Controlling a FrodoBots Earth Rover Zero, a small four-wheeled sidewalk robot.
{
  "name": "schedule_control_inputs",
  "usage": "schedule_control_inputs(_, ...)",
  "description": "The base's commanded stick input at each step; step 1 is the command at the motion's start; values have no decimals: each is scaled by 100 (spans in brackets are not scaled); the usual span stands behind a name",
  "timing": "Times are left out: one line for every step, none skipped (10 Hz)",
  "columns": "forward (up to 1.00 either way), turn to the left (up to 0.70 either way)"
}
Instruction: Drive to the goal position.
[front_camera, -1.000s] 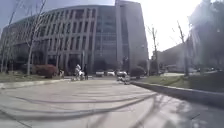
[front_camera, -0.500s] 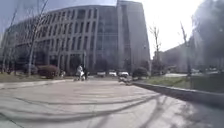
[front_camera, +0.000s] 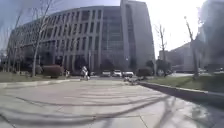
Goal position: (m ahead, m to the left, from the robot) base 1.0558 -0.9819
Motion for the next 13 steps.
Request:
schedule_control_inputs(70, 35)
schedule_control_inputs(70, 35)
schedule_control_inputs(70, 35)
schedule_control_inputs(70, 35)
schedule_control_inputs(70, 33)
schedule_control_inputs(70, 26)
schedule_control_inputs(70, 20)
schedule_control_inputs(70, 13)
schedule_control_inputs(70, 6)
schedule_control_inputs(70, 0)
schedule_control_inputs(70, 0)
schedule_control_inputs(70, 0)
schedule_control_inputs(70, 0)
